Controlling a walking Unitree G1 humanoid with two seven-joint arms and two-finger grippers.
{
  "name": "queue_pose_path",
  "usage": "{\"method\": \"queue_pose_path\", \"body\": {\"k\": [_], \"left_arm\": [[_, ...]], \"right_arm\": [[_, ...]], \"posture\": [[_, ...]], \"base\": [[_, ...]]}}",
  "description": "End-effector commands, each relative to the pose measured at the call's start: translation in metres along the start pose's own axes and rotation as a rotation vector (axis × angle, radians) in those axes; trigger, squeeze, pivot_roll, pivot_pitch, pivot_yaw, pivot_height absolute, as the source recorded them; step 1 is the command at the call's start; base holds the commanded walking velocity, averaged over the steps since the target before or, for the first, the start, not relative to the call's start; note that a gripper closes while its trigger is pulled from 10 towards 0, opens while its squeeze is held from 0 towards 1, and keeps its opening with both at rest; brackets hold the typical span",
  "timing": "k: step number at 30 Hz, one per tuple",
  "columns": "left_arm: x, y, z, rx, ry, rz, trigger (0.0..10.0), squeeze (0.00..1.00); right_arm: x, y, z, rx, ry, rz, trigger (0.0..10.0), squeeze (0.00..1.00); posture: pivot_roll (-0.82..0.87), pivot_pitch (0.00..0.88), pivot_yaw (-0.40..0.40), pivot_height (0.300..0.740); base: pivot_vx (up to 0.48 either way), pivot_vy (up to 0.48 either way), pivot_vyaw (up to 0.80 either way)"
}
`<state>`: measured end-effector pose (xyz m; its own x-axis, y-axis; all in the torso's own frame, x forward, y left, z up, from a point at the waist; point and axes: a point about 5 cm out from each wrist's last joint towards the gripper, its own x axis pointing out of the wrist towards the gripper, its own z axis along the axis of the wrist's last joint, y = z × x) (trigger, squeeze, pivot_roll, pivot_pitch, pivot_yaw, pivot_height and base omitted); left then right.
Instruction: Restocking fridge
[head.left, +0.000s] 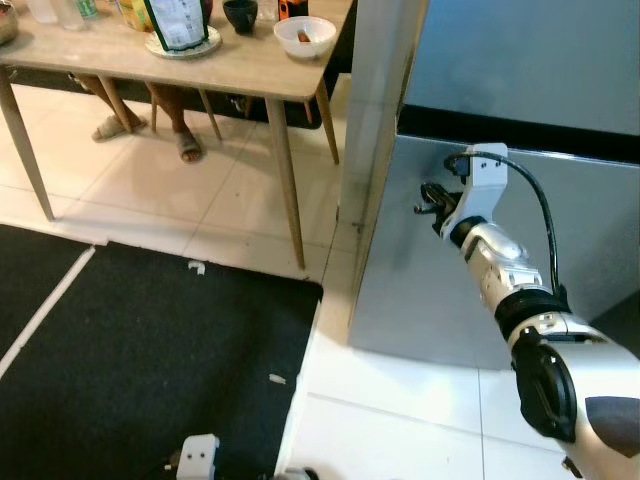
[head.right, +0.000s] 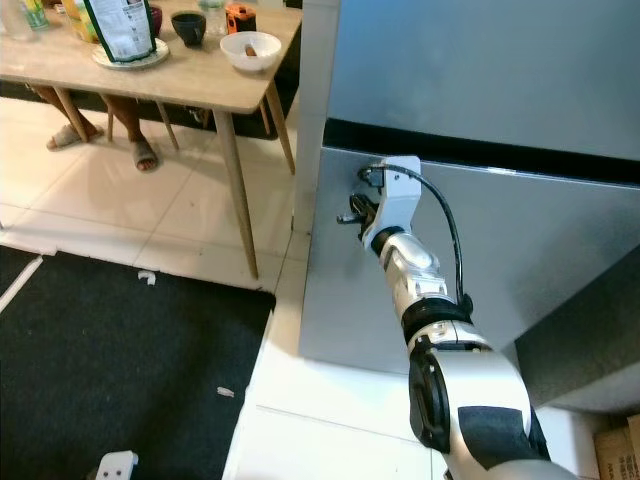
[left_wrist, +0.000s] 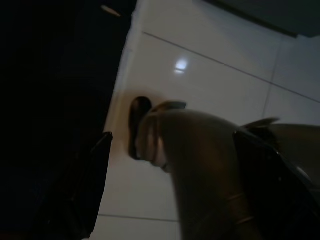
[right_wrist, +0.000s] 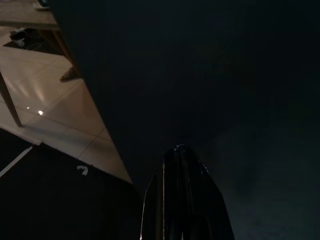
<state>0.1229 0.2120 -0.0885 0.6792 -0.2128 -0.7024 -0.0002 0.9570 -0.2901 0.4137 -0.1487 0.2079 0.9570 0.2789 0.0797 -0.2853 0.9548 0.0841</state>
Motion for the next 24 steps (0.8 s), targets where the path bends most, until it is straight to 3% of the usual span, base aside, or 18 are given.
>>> {"method": "queue_pose_path", "body": {"k": [1,6,9,12,15,16,18,19,22,23,24], "left_arm": [[-0.041,0.002,-0.077,-0.079,0.284,0.020,10.0,0.00],[-0.043,0.003,-0.077,-0.073,0.275,0.012,10.0,0.00],[-0.038,0.003,-0.070,-0.058,0.249,-0.002,10.0,0.00],[-0.031,0.002,-0.060,-0.053,0.217,-0.006,10.0,0.00],[-0.027,0.001,-0.054,-0.046,0.208,-0.018,10.0,0.00],[-0.027,0.001,-0.054,-0.046,0.208,-0.018,10.0,0.00],[-0.024,-0.001,-0.052,-0.040,0.212,-0.023,10.0,0.00],[-0.024,-0.001,-0.052,-0.040,0.212,-0.023,10.0,0.00],[-0.020,-0.002,-0.049,-0.034,0.224,-0.025,10.0,0.00],[-0.019,-0.002,-0.048,-0.033,0.226,-0.023,10.0,0.00],[-0.019,-0.002,-0.048,-0.033,0.226,-0.023,10.0,0.00]], "right_arm": [[0.000,-0.006,0.005,0.001,-0.011,-0.033,10.0,0.00],[0.004,-0.005,0.016,-0.014,-0.038,-0.043,10.0,0.00],[0.006,-0.006,0.028,-0.011,-0.071,-0.046,10.0,0.00],[0.005,-0.005,0.025,0.018,-0.067,-0.011,10.0,0.00],[-0.003,-0.001,-0.007,0.009,0.020,0.064,10.0,0.00],[-0.003,-0.001,-0.007,0.009,0.020,0.064,10.0,0.00],[-0.013,0.001,-0.035,-0.012,0.112,0.089,10.0,0.00],[-0.013,0.001,-0.035,-0.012,0.112,0.089,10.0,0.00],[-0.047,-0.003,-0.101,0.007,0.322,0.076,10.0,0.00],[-0.057,-0.004,-0.115,0.032,0.366,0.063,10.0,0.00],[-0.057,-0.004,-0.115,0.032,0.366,0.063,10.0,0.00]], "posture": [[0.12,0.384,-0.051,0.740],[0.12,0.398,-0.051,0.740],[0.12,0.399,-0.055,0.740],[0.12,0.387,-0.056,0.740],[0.11,0.372,-0.050,0.740],[0.11,0.372,-0.050,0.740],[0.09,0.360,-0.045,0.740],[0.09,0.360,-0.045,0.740],[0.08,0.316,-0.036,0.740],[0.07,0.311,-0.036,0.740],[0.07,0.311,-0.036,0.740]], "base": [[0.000,0.000,0.00],[0.000,0.000,0.00],[0.000,0.000,0.00],[0.000,0.000,0.00],[0.000,0.000,0.00],[0.000,0.000,0.00],[0.000,0.000,0.00],[0.000,0.000,0.00],[0.000,0.000,0.00],[0.000,0.000,0.00],[0.000,0.000,0.00]]}}
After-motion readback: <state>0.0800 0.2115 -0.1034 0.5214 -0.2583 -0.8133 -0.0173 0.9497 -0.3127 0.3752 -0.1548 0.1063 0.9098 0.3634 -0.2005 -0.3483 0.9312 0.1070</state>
